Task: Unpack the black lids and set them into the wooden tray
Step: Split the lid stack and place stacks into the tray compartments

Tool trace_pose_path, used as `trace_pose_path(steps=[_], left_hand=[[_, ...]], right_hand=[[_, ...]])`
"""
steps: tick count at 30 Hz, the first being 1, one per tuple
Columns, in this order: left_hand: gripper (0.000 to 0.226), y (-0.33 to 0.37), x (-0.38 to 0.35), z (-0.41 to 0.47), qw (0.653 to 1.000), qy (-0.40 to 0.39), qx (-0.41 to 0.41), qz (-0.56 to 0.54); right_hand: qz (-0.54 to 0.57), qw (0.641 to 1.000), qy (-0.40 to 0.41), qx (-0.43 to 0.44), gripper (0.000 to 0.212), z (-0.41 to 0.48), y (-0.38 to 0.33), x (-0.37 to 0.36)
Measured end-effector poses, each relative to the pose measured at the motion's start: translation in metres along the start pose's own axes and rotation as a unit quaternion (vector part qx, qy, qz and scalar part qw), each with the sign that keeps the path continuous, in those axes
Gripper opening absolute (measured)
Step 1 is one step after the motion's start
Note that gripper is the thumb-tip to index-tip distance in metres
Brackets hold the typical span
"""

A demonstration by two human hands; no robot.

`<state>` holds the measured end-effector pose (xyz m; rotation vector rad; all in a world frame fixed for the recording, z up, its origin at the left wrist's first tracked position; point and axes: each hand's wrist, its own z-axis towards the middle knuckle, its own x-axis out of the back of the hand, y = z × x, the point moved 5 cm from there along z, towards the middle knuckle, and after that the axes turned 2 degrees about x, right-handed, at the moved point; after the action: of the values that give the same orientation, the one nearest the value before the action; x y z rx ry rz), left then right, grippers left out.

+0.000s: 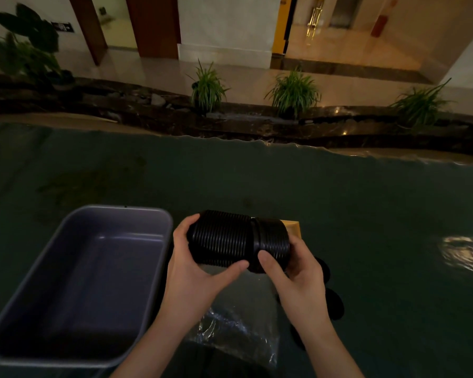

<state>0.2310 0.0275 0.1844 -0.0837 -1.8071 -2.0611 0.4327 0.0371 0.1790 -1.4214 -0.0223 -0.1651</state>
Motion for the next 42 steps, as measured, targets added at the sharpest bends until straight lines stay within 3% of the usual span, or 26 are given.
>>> trace_pose_path(steps=[6, 16, 21, 26, 36, 42], left_hand=[[0.104, -0.003, -0.001, 0.0, 1.0, 0.001, 0.002, 0.004], [0.1, -0.046, 0.025, 0.008, 0.997, 0.037, 0.058, -0.018], [0.103, -0.072, 0.038, 0.006, 0.993, 0.048, 0.105, -0.01], [0.1, -0.086, 0.042, 0.017, 0.991, 0.059, 0.119, 0.022], [0.092, -0.104, 0.03, 0.06, 0.985, 0.098, 0.122, 0.068], [0.091, -0.114, 0.023, 0.066, 0.982, 0.102, 0.138, 0.08]], right_hand=[[-0.062, 0.998, -0.006, 0.018, 0.06, 0.0, -0.003, -0.006], [-0.06, 0.998, 0.004, -0.019, 0.052, 0.012, 0.031, -0.022], [-0.162, 0.986, -0.03, -0.033, 0.04, 0.043, 0.079, -0.045], [-0.288, 0.952, -0.1, -0.017, 0.051, 0.091, 0.133, -0.087], [-0.508, 0.817, -0.255, 0.092, 0.063, 0.152, 0.205, -0.154], [-0.524, 0.804, -0.264, 0.104, 0.056, 0.155, 0.224, -0.16]])
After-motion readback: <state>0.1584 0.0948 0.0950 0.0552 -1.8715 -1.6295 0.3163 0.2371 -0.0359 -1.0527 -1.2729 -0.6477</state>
